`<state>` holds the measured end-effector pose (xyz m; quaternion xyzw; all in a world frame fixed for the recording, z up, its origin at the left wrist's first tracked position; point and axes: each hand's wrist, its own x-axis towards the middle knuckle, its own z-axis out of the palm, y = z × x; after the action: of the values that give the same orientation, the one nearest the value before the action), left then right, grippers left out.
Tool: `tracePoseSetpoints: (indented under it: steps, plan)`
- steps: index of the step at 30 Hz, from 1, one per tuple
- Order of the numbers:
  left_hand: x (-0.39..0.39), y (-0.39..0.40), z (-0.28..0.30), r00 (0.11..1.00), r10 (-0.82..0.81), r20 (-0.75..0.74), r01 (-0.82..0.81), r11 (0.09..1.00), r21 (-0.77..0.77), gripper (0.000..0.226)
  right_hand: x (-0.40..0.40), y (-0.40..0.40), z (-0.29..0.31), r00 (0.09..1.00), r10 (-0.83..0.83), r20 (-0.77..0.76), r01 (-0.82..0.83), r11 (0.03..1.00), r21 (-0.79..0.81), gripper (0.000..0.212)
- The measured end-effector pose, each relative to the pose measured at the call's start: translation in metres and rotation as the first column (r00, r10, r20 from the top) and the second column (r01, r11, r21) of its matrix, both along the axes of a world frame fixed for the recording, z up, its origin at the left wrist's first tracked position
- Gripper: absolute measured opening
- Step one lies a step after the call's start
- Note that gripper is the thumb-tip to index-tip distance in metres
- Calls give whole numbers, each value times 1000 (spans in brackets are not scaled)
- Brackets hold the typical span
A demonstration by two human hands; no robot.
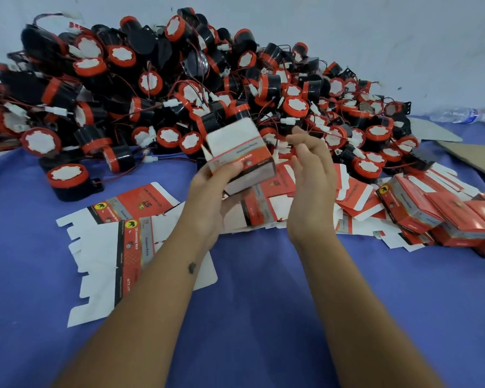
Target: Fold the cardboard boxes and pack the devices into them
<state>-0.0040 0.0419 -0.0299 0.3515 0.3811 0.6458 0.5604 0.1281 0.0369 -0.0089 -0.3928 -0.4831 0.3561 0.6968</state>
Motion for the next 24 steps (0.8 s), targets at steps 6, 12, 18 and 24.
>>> tracePoseSetpoints:
  steps: [6,12,18,24]
  plan:
    - [-32,19,-1,807,585,86,-583,811,-46,43,-33,48,-6,905,122,406,-50,981,-185,22]
    - [-34,28,-11,763,637,111,-632,771,-76,59,-60,93,-20,592,271,759,-82,957,-278,74]
    - [-29,30,-14,835,516,191,-503,857,-113,40,-72,102,-21,452,121,884,89,980,-179,64]
    - [-27,22,-5,859,450,244,-448,891,-67,38,-67,69,-7,645,57,762,-25,998,-53,39]
